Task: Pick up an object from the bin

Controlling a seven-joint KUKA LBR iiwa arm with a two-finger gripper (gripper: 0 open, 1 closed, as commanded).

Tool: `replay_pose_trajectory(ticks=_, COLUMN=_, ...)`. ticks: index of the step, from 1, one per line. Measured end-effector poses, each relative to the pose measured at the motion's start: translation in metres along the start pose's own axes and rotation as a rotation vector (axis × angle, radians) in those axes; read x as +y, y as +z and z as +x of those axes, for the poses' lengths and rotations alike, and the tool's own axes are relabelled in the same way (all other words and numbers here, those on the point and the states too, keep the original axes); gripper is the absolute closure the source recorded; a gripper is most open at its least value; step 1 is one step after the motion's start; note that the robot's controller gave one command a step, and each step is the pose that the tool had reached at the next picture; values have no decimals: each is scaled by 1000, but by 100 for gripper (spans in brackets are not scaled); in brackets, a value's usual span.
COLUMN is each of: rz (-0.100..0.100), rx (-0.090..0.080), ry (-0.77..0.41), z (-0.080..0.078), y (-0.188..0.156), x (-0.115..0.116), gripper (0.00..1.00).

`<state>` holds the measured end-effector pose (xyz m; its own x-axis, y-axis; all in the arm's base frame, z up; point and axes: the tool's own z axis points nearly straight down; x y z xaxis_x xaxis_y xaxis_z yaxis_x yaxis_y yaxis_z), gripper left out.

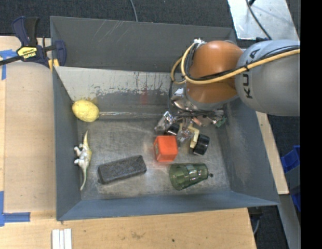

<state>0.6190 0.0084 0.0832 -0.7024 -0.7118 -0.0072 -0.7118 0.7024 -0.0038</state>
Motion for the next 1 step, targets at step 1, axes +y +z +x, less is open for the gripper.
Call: replay_pose_trajectory(ticks=1, rz=-5, rx=6, ry=0, z=2, y=-16, x=2, gripper=100)
